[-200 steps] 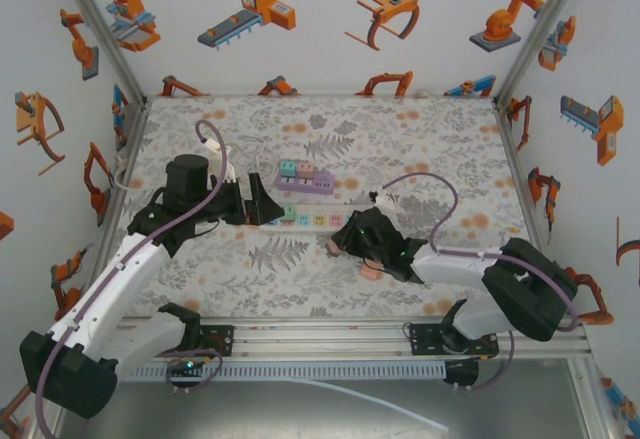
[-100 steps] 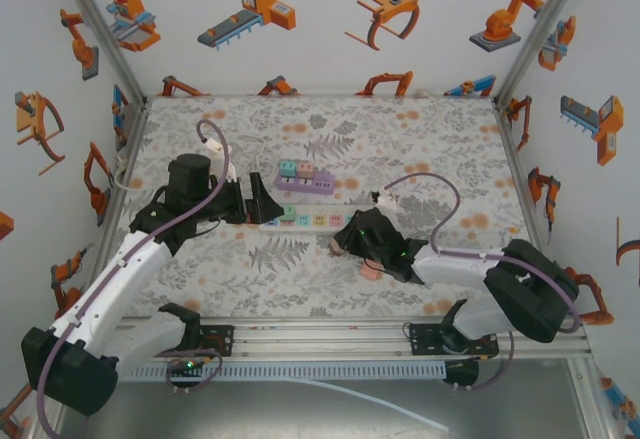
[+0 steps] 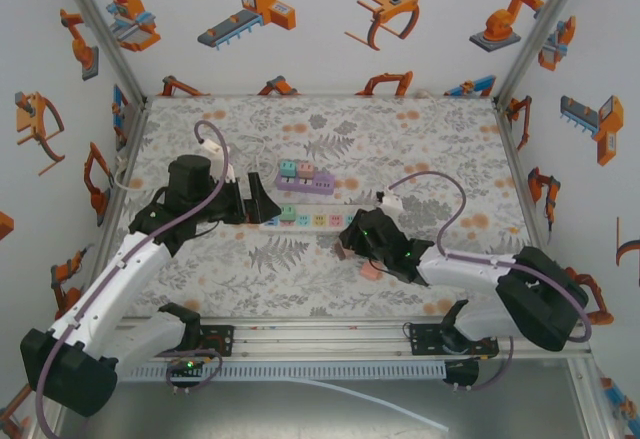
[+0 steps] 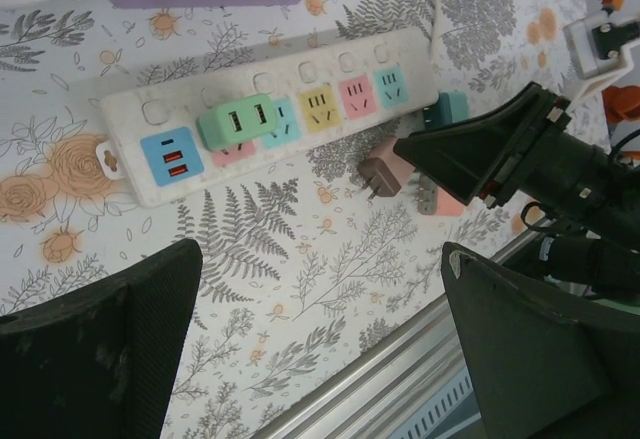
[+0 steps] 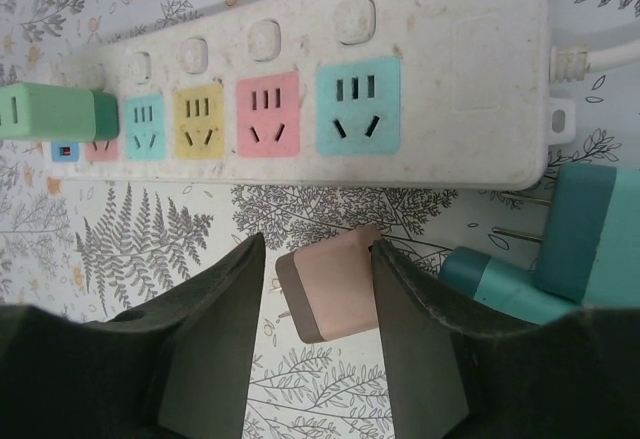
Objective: Pull the plug off the socket
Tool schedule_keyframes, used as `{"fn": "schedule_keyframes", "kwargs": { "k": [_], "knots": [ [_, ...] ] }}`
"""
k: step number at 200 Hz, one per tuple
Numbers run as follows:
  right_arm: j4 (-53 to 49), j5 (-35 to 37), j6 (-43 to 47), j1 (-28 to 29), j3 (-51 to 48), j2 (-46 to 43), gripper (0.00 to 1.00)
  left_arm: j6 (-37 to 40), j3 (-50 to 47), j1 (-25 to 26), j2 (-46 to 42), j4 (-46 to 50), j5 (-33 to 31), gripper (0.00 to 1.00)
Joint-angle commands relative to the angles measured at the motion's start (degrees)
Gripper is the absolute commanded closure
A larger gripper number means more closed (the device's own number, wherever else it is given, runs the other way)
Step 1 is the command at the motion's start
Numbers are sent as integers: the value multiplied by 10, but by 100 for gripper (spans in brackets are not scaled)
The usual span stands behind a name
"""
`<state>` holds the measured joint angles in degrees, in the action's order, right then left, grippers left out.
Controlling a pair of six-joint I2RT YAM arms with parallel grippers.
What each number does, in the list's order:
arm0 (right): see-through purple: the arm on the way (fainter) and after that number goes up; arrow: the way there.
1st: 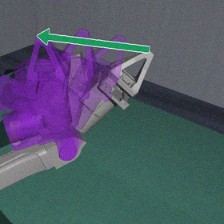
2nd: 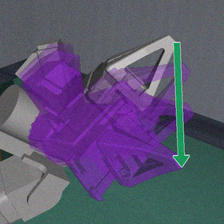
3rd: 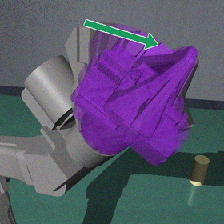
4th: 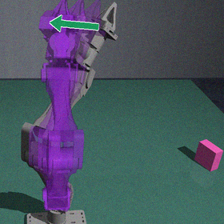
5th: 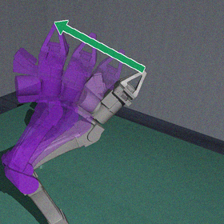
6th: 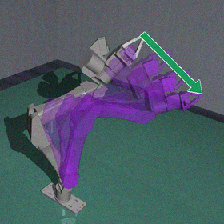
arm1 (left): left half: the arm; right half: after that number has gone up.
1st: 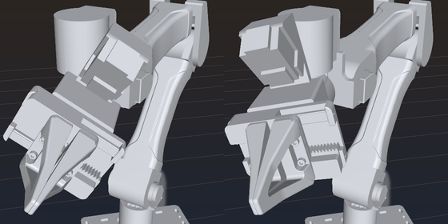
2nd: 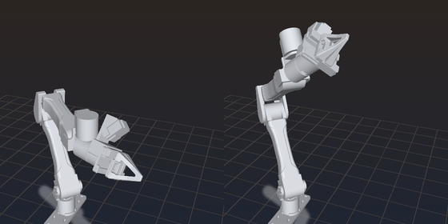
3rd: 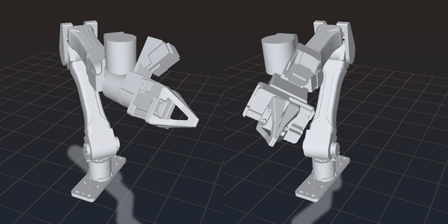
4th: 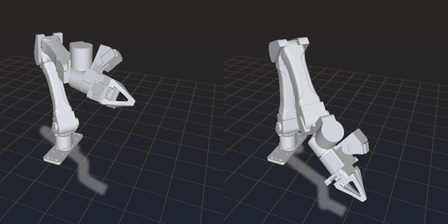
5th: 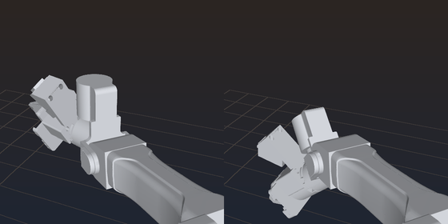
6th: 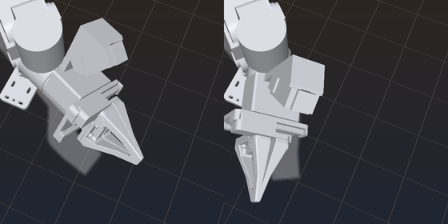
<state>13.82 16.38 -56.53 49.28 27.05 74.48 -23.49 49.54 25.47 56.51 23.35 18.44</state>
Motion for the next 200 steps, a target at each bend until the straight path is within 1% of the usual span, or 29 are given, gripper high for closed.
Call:
{"fn": "schedule_keyframes", "kwargs": {
  "k": [1,21,44,66,87,111,125,138,169,200],
  "knots": [
    [-23,38,27,3,11,-25,52,3,11,2,-13,18,-22,3],
    [-29,43,62,3,19,-45,53,-4,8,1,-17,23,-41,3],
    [-27,52,140,3,33,-70,53,-12,5,1,-23,30,-76,3],
    [-5,61,262,3,44,-100,53,-21,2,-3,-26,41,-110,3],
    [51,61,397,3,41,-123,53,-38,-1,-15,-22,50,-133,3],
    [130,16,543,2,37,-136,53,-56,-13,-37,-17,49,-136,3],
    [168,-33,611,2,40,-135,52,-64,-23,-51,-12,46,-128,3],
    [177,-76,663,2,56,-126,49,-71,-30,-64,-7,44,-121,3],
    [133,-170,721,3,123,-91,48,-83,-45,-84,15,37,-113,3],
    [27,-254,733,8,222,-36,46,-90,-52,-94,55,28,-97,3]
  ]
}}
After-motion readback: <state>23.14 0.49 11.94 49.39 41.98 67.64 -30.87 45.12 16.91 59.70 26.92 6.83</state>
